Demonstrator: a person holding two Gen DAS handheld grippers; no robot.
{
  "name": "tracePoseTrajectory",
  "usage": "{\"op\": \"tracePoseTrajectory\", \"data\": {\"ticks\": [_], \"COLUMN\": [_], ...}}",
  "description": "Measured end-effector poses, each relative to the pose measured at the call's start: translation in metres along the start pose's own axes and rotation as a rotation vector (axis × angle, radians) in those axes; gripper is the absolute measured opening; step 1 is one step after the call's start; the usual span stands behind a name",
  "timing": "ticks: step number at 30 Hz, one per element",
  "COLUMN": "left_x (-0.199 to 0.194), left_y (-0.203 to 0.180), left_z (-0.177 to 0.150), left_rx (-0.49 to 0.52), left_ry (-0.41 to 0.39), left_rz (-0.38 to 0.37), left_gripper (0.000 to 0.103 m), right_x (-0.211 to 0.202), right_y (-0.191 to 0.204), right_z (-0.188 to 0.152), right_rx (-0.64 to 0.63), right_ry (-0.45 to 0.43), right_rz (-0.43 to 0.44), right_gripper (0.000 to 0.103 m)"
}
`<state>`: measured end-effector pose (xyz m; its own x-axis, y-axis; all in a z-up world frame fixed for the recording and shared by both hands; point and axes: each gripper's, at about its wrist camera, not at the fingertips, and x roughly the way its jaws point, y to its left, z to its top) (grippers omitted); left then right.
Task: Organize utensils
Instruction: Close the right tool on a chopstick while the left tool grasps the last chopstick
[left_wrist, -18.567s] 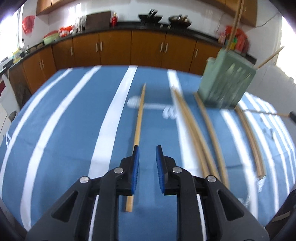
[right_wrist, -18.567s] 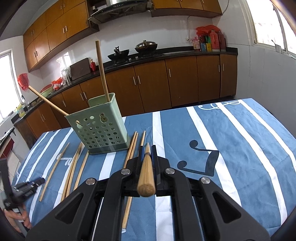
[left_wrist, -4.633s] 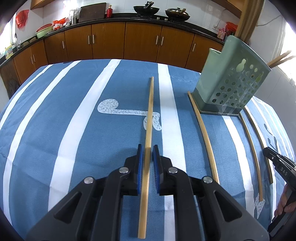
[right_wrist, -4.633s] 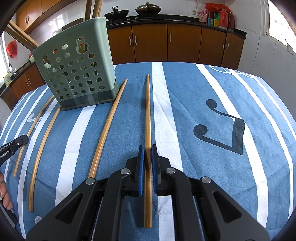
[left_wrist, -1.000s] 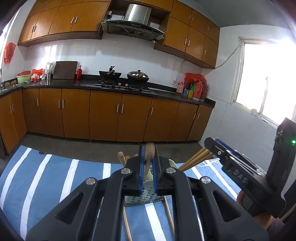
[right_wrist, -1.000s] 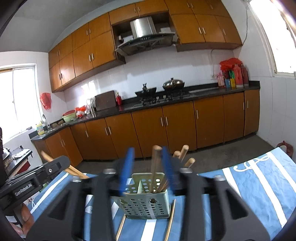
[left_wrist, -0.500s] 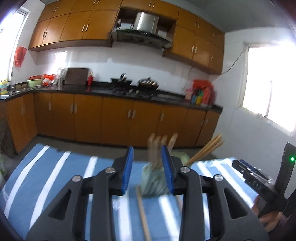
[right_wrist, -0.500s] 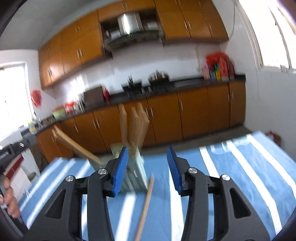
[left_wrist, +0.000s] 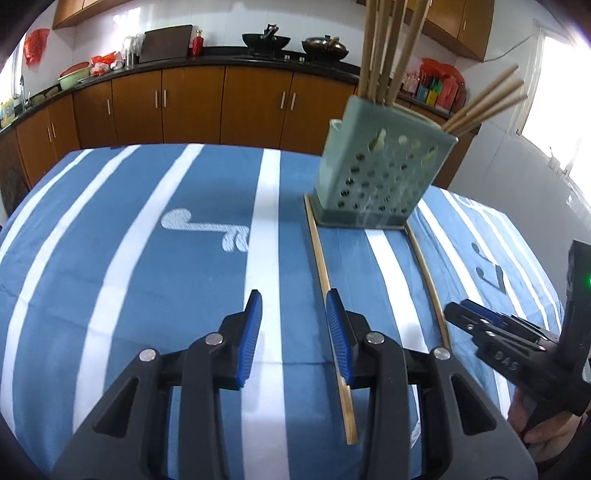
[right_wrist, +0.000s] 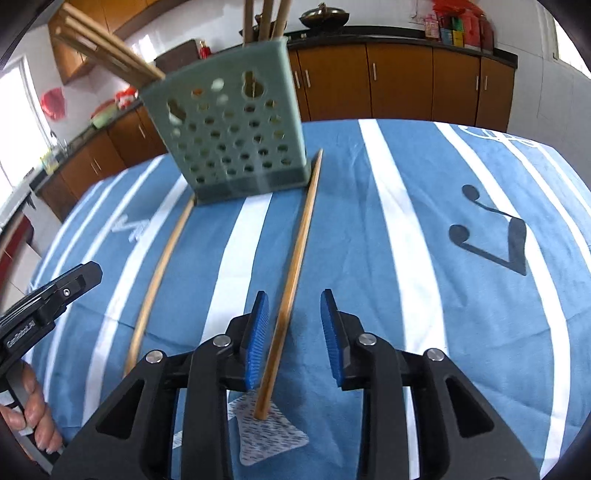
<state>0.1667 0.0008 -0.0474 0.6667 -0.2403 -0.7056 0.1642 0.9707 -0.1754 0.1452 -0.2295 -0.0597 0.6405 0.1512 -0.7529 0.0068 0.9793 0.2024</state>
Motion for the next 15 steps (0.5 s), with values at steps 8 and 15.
{"op": "tracePoseTrajectory", "data": {"ticks": [8, 15], "left_x": [0.012, 0.026], "left_y": [-0.010, -0.030], "left_z": [-0.001, -0.011], "left_rx": [0.011, 0.056], "left_ry": [0.034, 0.072], "left_rz": [-0.013, -0.007], "left_gripper": [0.036, 0.036], "right_x": [0.006, 0.011], "right_y": [0.008, 0.003], "right_z": [-0.007, -0.003], "right_rx": [-0.048, -0.025], "right_ry": [-0.005, -0.007], "right_rz": [-0.058, -0.079], "right_gripper": [0.020, 0.008]}}
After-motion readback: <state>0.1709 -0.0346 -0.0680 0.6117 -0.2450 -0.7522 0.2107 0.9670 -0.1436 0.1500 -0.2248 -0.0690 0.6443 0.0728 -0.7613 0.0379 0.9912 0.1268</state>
